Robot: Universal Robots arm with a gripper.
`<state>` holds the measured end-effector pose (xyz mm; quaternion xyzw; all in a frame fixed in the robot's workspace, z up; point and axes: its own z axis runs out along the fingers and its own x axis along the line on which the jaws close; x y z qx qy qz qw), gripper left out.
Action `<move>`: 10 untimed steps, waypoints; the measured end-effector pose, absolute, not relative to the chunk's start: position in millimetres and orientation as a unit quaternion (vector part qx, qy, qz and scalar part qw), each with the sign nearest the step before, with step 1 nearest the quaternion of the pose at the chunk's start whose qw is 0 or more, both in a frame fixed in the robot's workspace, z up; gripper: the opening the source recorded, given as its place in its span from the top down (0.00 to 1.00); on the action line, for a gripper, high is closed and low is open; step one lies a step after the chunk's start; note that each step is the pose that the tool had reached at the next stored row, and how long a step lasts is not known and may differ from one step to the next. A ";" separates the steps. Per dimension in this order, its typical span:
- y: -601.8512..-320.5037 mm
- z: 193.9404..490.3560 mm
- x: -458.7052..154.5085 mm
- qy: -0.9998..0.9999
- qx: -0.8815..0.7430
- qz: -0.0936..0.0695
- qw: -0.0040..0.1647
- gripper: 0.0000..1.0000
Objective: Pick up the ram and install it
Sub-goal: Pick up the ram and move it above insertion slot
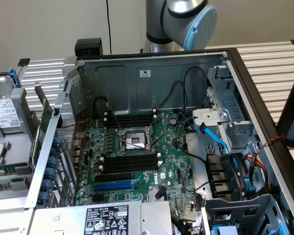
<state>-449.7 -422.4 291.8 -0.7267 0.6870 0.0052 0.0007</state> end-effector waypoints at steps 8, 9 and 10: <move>-415.3 278.8 -449.7 0.687 -0.727 0.003 -0.002 0.62; -412.8 277.6 -449.8 0.687 -0.727 0.002 -0.003 0.62; -410.3 276.4 -449.7 0.687 -0.727 0.001 -0.004 0.62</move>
